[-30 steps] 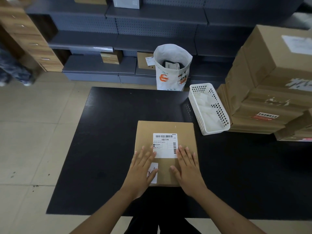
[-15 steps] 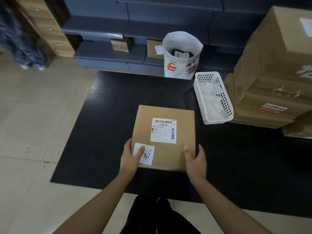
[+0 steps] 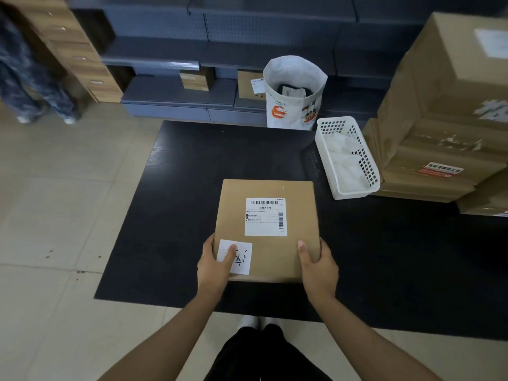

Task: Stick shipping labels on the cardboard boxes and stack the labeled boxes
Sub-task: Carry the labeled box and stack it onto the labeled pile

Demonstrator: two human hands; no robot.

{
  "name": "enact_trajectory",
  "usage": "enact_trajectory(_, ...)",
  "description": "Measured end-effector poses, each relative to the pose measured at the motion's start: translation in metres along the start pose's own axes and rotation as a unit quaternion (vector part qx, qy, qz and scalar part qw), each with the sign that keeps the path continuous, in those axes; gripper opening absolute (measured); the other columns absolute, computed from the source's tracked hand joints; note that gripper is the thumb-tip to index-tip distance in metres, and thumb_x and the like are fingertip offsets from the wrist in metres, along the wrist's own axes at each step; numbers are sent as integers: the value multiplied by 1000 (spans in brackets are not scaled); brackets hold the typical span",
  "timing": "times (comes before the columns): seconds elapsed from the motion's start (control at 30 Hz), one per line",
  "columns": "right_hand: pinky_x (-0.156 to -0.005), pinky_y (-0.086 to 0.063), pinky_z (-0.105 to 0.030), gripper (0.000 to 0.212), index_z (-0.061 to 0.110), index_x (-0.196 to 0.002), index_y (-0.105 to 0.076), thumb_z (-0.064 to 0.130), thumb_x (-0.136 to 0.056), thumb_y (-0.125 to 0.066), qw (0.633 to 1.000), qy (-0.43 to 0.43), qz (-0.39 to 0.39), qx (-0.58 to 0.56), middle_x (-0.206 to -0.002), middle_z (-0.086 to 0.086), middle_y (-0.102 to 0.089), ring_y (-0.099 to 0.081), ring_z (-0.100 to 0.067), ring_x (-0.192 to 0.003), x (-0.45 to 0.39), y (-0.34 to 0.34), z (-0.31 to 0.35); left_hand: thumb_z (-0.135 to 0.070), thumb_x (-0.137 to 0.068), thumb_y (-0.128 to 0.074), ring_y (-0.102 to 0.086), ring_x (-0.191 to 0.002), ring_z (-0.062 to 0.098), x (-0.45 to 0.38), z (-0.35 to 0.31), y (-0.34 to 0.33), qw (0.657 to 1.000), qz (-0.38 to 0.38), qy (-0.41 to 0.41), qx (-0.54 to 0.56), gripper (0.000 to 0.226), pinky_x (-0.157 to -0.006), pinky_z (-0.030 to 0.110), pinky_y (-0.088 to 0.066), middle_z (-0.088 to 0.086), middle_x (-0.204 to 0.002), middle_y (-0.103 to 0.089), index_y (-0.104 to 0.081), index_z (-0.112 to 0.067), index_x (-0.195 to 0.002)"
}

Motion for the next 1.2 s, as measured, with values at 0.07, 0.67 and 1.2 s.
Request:
enact_trajectory(0.07, -98, -47, -42, 69, 18, -141, -43, 57, -86, -56, 1000, 0, -8, -6, -129, -3, -58, -55, -22, -116, 3, 2, 4, -29, -89, -66, -60, -88, 0, 0, -6, 2, 1000, 4, -7, 7, 55, -62, 12, -47, -10, -105, -59, -42, -21, -137)
enact_trajectory(0.67, -87, -45, -31, 54, 16, -132, -52, 48, -89, -60, 924, -154, -304, -171, -112, 0, -63, -58, -19, -99, 79, 169, -99, -26, -86, -70, -63, -93, 6, 79, -73, -173, 944, 285, -146, -78, 53, -77, 26, -53, -5, -110, -64, -47, -23, -133)
enact_trajectory(1.2, -95, -48, -40, 69, 18, -141, -43, 57, -86, -56, 727, -337, -545, -247, -129, -5, -62, -58, -28, -115, 238, 387, -324, -24, -87, -69, -63, -86, 2, 392, -42, -428, 752, 576, -253, -199, 39, -66, 17, -50, -9, -100, -65, -50, -29, -121)
Point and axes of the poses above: each hand's wrist, its own x-axis away from the middle knuckle, its own y-axis out of the back of the hand, z = x × y, the point moved 6 cm from there along -x, towards the middle knuckle
